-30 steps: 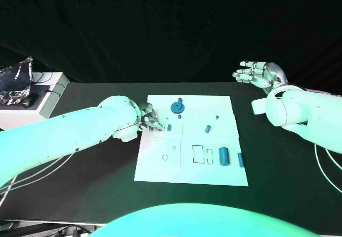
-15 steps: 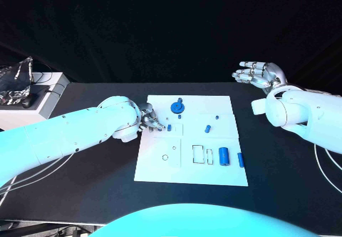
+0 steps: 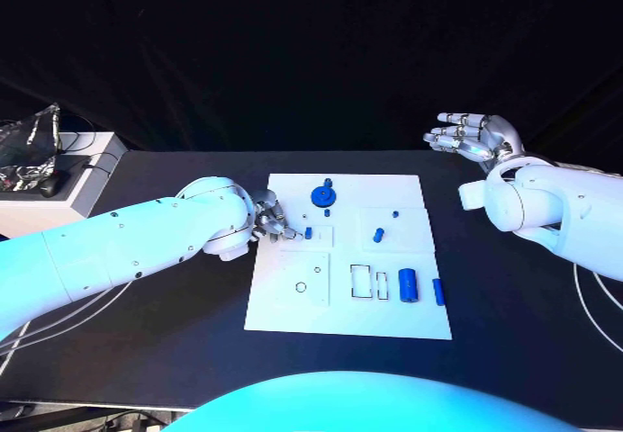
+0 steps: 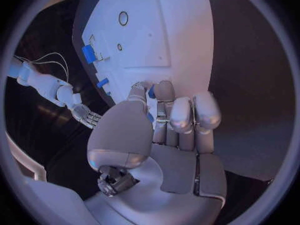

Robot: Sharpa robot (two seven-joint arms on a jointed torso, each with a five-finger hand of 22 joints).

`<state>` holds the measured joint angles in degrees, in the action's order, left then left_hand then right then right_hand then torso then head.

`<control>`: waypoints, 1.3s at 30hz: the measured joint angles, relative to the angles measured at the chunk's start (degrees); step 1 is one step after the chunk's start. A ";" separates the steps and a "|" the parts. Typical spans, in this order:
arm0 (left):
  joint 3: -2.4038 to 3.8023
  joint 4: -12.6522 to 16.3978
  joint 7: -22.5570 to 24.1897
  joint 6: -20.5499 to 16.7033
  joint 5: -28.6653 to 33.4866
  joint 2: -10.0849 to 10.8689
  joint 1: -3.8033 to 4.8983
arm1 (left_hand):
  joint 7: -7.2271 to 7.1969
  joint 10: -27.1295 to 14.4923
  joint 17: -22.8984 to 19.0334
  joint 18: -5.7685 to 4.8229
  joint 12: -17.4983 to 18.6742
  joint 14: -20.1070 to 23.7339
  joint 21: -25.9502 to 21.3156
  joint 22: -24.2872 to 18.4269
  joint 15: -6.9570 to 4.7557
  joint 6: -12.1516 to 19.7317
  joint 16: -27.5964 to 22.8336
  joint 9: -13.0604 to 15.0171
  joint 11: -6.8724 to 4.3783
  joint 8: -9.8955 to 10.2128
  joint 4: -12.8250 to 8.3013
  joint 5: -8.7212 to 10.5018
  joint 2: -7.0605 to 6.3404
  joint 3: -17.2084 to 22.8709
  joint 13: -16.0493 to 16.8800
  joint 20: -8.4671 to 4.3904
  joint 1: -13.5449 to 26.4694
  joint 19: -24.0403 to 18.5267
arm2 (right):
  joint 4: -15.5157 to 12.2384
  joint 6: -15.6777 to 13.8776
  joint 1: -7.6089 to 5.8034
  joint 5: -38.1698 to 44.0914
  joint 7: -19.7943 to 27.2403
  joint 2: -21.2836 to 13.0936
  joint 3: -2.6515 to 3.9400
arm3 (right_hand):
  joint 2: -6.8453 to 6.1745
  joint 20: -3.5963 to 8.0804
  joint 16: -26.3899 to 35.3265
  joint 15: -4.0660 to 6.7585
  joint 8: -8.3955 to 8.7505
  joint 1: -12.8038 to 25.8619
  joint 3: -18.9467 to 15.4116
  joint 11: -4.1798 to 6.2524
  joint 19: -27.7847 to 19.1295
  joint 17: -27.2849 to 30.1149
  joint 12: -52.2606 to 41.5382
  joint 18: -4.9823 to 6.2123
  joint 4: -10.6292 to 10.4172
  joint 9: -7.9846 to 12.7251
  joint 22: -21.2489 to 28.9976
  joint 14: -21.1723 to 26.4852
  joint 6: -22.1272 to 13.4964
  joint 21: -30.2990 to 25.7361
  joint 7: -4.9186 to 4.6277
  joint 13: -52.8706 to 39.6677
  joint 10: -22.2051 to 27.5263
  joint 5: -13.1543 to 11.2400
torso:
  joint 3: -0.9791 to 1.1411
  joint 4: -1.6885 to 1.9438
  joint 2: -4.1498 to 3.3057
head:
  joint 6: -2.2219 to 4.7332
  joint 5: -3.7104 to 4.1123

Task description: Assemble the parts on the task board

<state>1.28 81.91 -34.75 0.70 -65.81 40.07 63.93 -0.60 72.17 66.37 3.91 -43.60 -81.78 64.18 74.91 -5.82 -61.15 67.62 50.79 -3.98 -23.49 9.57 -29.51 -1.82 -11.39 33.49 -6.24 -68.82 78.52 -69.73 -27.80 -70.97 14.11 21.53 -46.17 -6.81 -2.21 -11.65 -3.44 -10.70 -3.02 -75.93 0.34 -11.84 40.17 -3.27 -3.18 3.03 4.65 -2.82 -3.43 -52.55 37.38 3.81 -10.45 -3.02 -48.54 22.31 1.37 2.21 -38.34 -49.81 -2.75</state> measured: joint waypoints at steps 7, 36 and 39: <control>0.07 0.36 -0.31 -0.01 -0.10 0.25 -0.07 | 0.00 0.00 0.17 0.00 -0.29 0.00 0.00 0.00 0.00 0.01 0.00 0.18 0.00 -0.35 0.86 0.00 0.30 -0.86 -0.09 0.00 -0.30 0.00 | 0.01 0.00 0.07 0.02 -0.01 -0.02 0.00 | 0.00 -0.12 0.00 -0.15 0.00 0.00 0.00 0.00 -0.28 0.00 0.00 0.00 0.00 0.03 0.00 0.25 -0.10 0.00 0.06 0.00 0.16 0.22 | 0.00 -0.02 0.00 | 0.00 0.00; 1.47 5.01 0.56 0.74 1.25 4.26 -0.42 | 1.96 -2.49 -2.89 0.00 -0.27 1.60 -5.10 0.00 0.93 2.81 -3.68 0.41 1.80 -0.60 5.59 13.06 -6.65 3.72 -0.76 0.60 -2.35 -2.33 | 0.09 -0.03 0.31 0.53 -0.11 -0.27 0.00 | -0.55 -0.23 0.00 -0.16 0.00 -0.56 1.19 0.00 -1.20 0.04 0.00 0.00 1.19 0.02 0.05 1.06 -0.30 0.00 0.26 0.04 0.15 0.42 | 0.05 -0.03 0.01 | -0.03 -0.03; 2.45 5.77 1.96 0.94 1.76 5.63 -0.52 | 4.23 -7.49 -10.09 0.00 1.29 7.55 -18.18 -0.41 2.64 7.51 -11.83 -1.43 3.72 0.61 1.09 12.64 -4.21 4.86 -2.07 1.94 -7.40 -9.35 | 0.10 -0.03 0.32 0.59 -0.11 -0.34 0.00 | -0.55 -0.23 0.00 -0.16 0.00 -0.56 1.20 0.00 -1.20 0.04 0.00 0.01 1.20 0.02 0.04 1.06 -0.30 0.00 0.26 0.04 0.15 0.45 | 0.06 -0.03 0.01 | 0.03 0.01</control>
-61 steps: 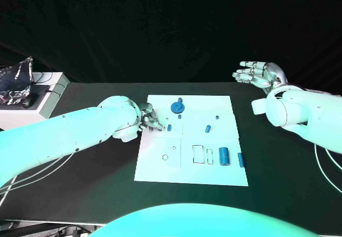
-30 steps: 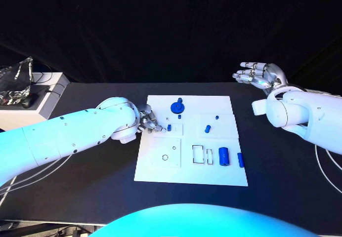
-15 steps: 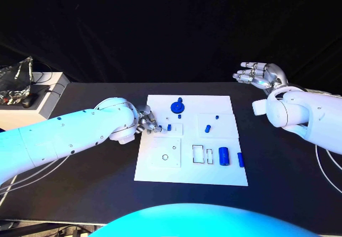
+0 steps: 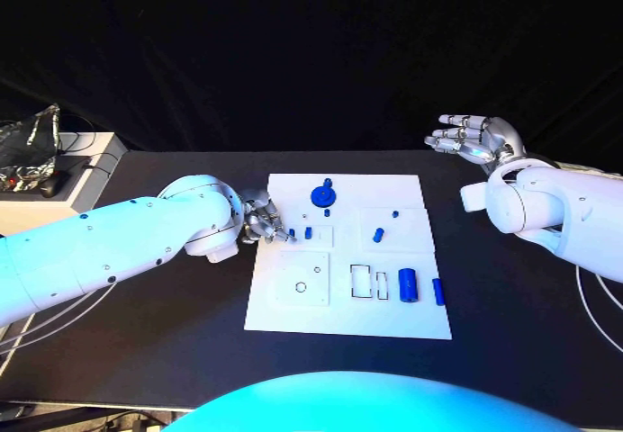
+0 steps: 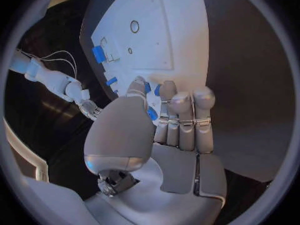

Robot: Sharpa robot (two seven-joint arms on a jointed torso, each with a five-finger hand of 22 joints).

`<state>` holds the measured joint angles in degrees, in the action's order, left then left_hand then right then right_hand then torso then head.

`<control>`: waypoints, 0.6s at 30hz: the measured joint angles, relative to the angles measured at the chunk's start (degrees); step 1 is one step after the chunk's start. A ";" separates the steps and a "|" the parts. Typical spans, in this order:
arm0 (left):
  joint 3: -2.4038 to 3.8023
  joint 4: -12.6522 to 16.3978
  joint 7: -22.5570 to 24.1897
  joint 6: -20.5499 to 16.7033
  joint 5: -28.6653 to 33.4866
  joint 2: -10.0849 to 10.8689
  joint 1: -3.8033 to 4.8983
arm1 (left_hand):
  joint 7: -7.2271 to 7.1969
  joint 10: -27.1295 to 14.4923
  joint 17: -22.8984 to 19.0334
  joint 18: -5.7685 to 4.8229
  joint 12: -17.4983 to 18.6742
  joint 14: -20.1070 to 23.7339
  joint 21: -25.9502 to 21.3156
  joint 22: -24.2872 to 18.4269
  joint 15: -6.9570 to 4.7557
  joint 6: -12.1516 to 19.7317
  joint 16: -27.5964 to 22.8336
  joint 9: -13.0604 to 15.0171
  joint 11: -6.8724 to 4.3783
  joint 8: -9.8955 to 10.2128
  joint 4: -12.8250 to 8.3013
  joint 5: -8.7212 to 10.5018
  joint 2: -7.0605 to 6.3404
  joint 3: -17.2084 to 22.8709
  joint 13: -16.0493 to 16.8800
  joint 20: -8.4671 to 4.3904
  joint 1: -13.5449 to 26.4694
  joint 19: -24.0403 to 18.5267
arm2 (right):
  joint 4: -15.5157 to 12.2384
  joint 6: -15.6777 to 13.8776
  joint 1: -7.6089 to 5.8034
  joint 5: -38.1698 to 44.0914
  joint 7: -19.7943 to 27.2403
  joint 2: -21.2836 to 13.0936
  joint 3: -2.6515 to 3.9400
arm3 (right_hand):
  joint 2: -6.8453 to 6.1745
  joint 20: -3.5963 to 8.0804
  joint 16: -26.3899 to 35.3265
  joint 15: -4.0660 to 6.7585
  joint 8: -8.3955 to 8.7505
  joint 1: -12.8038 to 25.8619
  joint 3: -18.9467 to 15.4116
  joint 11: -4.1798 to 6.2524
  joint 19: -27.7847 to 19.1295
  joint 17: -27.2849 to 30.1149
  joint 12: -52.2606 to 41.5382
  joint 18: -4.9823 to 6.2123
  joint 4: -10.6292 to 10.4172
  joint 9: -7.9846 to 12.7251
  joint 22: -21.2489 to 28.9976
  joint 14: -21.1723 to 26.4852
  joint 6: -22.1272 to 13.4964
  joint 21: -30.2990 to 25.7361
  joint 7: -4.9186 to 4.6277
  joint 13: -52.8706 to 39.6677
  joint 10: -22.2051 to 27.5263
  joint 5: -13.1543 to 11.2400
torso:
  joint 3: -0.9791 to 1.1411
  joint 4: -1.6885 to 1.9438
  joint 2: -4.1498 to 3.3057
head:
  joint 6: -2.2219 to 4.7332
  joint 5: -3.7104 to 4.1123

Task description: Assemble the parts on the task board

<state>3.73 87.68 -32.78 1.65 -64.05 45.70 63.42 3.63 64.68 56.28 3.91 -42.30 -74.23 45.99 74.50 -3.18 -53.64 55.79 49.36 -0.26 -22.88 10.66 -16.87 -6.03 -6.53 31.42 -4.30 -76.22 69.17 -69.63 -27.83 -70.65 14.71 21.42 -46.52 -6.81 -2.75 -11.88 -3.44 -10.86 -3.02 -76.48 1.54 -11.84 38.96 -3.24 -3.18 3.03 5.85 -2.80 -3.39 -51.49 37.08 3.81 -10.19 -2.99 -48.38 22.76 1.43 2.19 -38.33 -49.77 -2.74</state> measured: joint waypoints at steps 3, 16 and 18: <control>0.93 0.56 1.93 0.02 0.46 1.33 -0.03 | 2.17 -4.32 -4.18 0.00 2.65 5.11 -10.13 -3.67 1.76 3.90 -4.12 -5.10 1.72 2.51 -4.56 0.00 1.81 3.12 -2.96 1.61 -4.34 -5.46 | 0.01 0.00 0.01 0.04 0.00 -0.08 0.00 | 0.00 0.00 0.00 0.00 0.00 0.00 0.00 0.00 0.00 0.00 0.00 0.00 0.00 0.00 0.00 0.00 0.00 0.00 0.00 0.00 0.00 0.00 | 0.02 0.00 0.01 | 0.13 0.17; 5.07 1.05 18.45 -5.76 -0.19 0.35 -2.31 | 3.62 -8.45 -23.21 1.34 18.75 14.41 -27.30 -16.21 6.09 4.98 -18.64 -33.69 6.13 10.93 -8.71 0.06 3.70 5.26 -23.35 6.79 -7.95 -10.57 | 0.83 -0.01 0.02 0.12 0.12 -0.27 0.00 | 0.32 0.44 0.00 0.31 0.00 -0.30 0.38 0.36 0.44 -0.01 0.00 0.00 1.67 0.00 -0.01 -1.98 1.50 0.00 -0.37 -0.01 -1.51 0.00 | -0.04 -0.03 0.01 | 1.44 1.25; 5.15 0.18 21.29 -7.69 -0.79 -0.91 -2.35 | 3.60 -7.09 -26.91 1.35 21.61 13.31 -29.66 -18.67 6.12 3.03 -20.75 -38.84 6.43 11.51 -9.44 0.09 4.09 4.56 -27.06 7.02 -9.16 -9.17 | 0.89 -0.01 0.02 0.13 0.15 -0.20 0.00 | 0.32 0.44 0.00 0.31 0.00 -0.30 0.38 0.36 0.44 -0.01 0.00 0.00 1.67 0.00 -0.01 -1.98 1.50 0.00 -0.37 -0.01 -1.51 0.00 | -0.01 -0.03 0.01 | 1.64 1.26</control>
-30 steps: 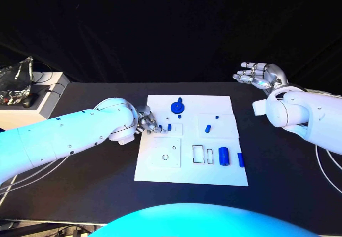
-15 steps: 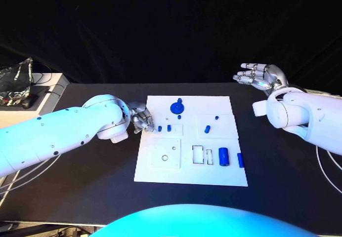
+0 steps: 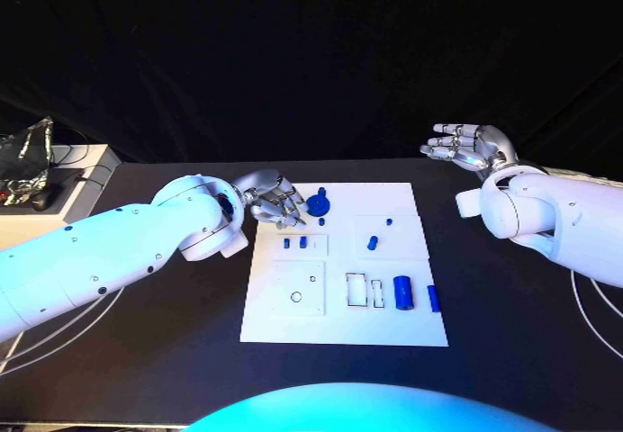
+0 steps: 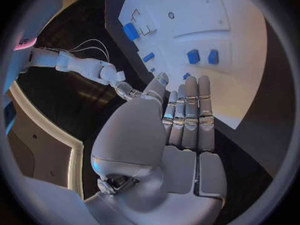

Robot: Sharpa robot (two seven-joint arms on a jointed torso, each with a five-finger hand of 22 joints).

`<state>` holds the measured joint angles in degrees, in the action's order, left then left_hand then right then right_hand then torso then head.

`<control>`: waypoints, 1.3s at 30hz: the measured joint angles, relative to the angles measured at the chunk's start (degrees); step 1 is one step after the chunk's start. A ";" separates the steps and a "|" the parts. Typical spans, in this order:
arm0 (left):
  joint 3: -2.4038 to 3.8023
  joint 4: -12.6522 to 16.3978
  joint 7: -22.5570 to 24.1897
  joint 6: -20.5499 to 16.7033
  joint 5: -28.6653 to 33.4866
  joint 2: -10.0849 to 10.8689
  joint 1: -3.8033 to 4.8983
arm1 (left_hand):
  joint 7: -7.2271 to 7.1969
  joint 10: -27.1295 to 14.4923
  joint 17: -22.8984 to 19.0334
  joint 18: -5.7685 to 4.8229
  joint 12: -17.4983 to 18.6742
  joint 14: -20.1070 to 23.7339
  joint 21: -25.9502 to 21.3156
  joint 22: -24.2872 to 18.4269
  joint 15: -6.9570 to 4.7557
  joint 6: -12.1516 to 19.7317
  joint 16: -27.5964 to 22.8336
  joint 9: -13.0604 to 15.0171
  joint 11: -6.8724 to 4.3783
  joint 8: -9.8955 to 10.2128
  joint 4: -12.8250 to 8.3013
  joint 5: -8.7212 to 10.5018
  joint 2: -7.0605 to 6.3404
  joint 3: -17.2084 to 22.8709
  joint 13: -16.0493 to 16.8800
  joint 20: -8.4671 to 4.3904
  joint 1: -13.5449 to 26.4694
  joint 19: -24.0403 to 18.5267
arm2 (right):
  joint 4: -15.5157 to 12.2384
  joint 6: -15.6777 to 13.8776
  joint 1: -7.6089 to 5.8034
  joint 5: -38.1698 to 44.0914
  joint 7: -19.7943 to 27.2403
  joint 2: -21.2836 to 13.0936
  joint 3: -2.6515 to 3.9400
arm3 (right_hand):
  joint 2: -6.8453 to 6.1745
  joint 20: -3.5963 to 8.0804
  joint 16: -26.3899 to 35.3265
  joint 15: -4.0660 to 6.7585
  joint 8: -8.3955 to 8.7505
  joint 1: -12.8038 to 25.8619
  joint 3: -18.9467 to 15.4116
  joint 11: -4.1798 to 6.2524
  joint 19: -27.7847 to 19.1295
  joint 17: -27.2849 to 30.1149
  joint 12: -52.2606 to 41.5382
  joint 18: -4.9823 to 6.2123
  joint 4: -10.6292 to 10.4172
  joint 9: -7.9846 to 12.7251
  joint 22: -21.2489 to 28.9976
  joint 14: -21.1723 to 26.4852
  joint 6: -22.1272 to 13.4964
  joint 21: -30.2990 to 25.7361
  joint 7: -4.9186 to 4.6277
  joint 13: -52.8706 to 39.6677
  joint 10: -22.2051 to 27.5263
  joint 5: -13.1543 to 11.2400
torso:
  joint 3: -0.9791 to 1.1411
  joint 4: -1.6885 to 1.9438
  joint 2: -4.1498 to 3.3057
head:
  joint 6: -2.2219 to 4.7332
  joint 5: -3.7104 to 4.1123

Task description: Assemble the parts on the task board

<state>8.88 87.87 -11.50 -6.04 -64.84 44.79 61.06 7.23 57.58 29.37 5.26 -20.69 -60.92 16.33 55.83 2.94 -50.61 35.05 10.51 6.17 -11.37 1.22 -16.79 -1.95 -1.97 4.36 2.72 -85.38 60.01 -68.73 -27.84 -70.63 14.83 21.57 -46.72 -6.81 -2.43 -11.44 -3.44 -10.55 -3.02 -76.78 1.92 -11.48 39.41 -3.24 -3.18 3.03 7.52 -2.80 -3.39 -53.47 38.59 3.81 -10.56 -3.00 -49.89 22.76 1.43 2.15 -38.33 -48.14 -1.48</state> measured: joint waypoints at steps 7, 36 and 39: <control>-2.05 -3.76 5.43 -4.47 -4.88 -3.71 0.36 | -0.61 -0.45 -2.44 -0.01 5.41 0.22 -0.97 0.21 0.25 -1.79 1.27 -6.52 1.06 1.64 -0.76 0.00 0.33 0.33 -0.76 0.05 -0.39 0.38 | 0.06 0.00 0.00 0.02 0.10 0.20 0.00 | 0.00 0.00 0.00 0.00 0.00 0.00 0.00 0.00 0.00 0.00 0.00 0.00 0.31 0.00 0.00 0.00 0.00 0.00 0.00 0.00 0.00 0.00 | 0.04 0.01 -0.04 | 0.69 0.12; -7.91 -15.55 7.49 -6.17 -24.22 -14.09 2.58 | -2.81 1.17 -2.87 0.92 9.99 1.45 10.58 19.13 -1.61 -9.84 27.64 -6.78 -1.05 7.53 -1.42 0.15 -1.57 5.78 -0.78 -1.92 -0.75 0.81 | -0.58 0.04 -0.01 0.41 0.35 0.50 0.00 | 0.00 -0.22 0.00 -0.01 0.00 0.01 0.00 0.01 0.21 -0.01 0.00 0.00 0.31 -0.01 0.00 0.01 0.00 0.00 0.00 -0.01 0.02 0.00 | -0.03 -0.03 -0.20 | 1.03 0.54; -7.92 -15.91 7.31 -6.11 -24.57 -14.35 2.62 | -2.84 1.17 -3.30 0.90 9.89 1.66 11.14 19.12 -1.82 -10.33 28.63 -6.78 -1.05 7.53 -1.71 0.15 -1.57 6.86 -0.78 -2.23 -0.75 0.50 | -0.64 0.04 -0.01 0.41 0.35 0.50 0.00 | 0.00 -0.22 0.00 -0.01 0.00 0.01 0.00 0.01 0.21 -0.01 0.00 0.00 0.31 -0.01 0.00 0.01 0.00 0.00 0.00 -0.01 0.02 0.00 | -0.01 -0.03 -0.19 | 0.96 0.57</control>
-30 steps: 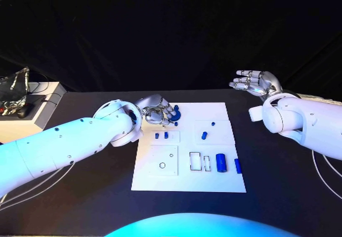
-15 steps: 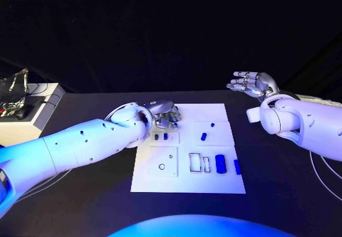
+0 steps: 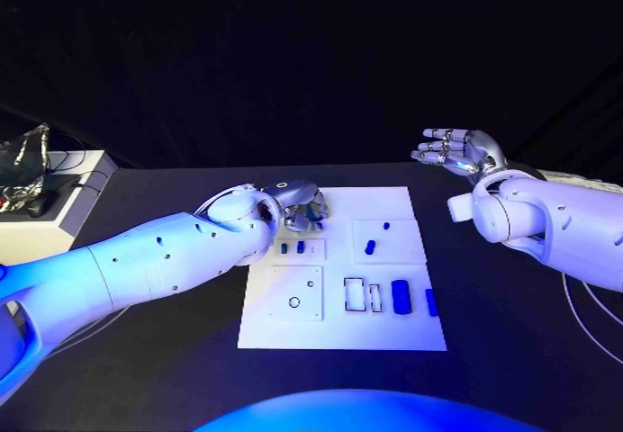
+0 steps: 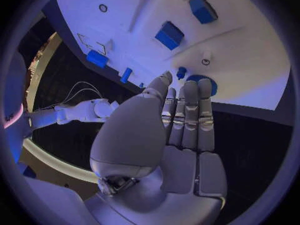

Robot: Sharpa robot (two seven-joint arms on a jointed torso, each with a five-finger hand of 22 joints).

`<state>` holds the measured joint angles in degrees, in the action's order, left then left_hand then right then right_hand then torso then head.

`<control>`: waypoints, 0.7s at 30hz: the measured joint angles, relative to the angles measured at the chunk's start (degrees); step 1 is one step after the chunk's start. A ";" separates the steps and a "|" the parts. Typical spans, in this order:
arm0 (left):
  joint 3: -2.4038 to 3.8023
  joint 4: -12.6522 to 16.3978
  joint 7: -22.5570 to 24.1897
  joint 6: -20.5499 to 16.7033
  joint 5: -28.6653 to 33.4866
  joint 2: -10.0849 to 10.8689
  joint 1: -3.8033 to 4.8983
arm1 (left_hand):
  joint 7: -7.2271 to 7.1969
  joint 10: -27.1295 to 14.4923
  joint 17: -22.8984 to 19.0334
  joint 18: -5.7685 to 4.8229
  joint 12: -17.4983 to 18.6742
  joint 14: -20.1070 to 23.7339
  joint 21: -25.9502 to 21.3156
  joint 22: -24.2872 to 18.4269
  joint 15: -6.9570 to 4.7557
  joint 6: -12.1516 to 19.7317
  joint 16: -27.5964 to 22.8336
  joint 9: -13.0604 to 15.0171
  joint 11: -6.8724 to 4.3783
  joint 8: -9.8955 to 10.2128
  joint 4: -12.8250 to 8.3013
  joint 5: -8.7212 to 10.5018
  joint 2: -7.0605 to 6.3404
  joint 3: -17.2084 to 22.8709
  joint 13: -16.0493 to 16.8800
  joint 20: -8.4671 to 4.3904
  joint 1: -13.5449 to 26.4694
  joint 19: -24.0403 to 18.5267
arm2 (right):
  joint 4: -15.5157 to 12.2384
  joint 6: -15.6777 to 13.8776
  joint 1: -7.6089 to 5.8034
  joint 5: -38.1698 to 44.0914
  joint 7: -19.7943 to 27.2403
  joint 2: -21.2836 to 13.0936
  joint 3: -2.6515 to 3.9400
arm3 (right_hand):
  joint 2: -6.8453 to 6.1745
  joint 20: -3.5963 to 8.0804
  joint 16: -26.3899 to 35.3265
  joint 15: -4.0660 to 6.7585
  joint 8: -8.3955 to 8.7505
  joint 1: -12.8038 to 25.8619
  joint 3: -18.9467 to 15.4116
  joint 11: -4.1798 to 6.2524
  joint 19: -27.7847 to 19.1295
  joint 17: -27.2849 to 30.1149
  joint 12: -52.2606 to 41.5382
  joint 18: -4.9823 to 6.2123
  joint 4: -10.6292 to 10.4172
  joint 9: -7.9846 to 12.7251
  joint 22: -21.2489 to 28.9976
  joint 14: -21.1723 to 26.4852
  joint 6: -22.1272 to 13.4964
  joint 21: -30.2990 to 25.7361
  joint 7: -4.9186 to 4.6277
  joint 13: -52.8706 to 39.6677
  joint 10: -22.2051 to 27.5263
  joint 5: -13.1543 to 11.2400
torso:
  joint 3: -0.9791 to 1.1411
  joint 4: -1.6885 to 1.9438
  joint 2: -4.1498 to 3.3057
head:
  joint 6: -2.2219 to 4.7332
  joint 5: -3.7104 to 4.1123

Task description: Assemble the parts on the task board

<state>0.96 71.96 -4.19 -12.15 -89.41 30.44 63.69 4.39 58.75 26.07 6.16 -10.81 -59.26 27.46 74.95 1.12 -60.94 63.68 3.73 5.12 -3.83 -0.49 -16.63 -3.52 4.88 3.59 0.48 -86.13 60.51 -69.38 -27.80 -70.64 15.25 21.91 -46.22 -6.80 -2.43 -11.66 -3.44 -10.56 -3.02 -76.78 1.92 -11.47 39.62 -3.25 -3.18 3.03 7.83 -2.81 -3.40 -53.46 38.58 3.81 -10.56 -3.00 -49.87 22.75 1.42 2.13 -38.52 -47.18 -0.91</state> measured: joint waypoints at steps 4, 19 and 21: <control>-0.07 -0.49 -0.38 0.49 -0.39 -0.51 0.05 | -0.09 0.13 -0.50 0.00 0.00 0.20 0.99 0.00 -0.19 -0.22 1.91 0.00 -0.13 0.00 -0.24 0.00 -0.45 1.17 0.00 -0.20 0.46 -0.21 | -0.07 0.01 0.00 0.00 0.00 0.01 0.00 | 0.00 0.00 0.00 0.00 0.00 0.00 0.00 0.00 0.00 0.00 0.00 0.00 0.00 0.00 0.00 0.00 0.00 0.00 0.00 0.00 0.01 0.00 | 0.01 -0.02 0.01 | -0.18 -0.03; -0.53 -1.99 -1.33 2.51 -0.89 -1.20 0.20 | 0.86 0.67 -3.14 0.01 -0.28 0.54 3.45 -0.01 -0.29 0.74 5.00 -0.04 0.00 0.00 -1.34 0.22 -0.75 3.05 0.00 -0.19 0.75 -0.63 | -0.27 0.00 -0.04 0.00 0.05 -0.10 0.01 | 0.00 0.20 0.00 0.21 0.00 0.00 0.00 0.01 0.20 0.00 0.00 0.00 0.00 0.00 0.00 -0.21 0.00 0.00 0.00 0.00 0.02 0.00 | -0.01 0.02 0.05 | -0.54 0.28; -0.57 -2.08 -1.33 2.62 -0.90 -1.28 0.24 | 0.86 0.88 -3.24 0.02 -0.28 0.54 3.88 -0.01 -0.29 0.74 5.42 -0.04 -0.21 0.00 -1.57 0.23 -0.75 3.29 -0.01 -0.19 0.75 -0.63 | -0.31 -0.01 -0.04 0.00 0.08 -0.10 0.01 | 0.00 0.20 0.00 0.09 0.00 0.00 0.00 0.02 0.20 0.00 0.00 0.00 0.00 0.00 0.00 -0.32 0.00 0.00 0.00 -0.01 0.02 0.13 | -0.02 0.02 0.06 | -0.62 0.30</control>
<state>0.39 69.88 -5.52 -9.53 -90.31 29.17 63.93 5.25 59.63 22.83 6.18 -11.08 -58.73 31.35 74.94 0.83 -60.20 69.10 3.69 4.91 -3.84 -2.06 -16.41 -4.27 8.17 3.58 0.29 -85.38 59.88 -69.68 -27.81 -70.68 15.25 21.99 -46.33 -6.80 -2.43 -11.46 -3.44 -10.46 -3.02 -76.78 1.92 -11.45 39.82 -3.25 -3.18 3.03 7.83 -2.81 -3.40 -53.78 38.58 3.81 -10.55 -3.01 -49.85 22.89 1.40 2.15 -38.46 -47.80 -0.61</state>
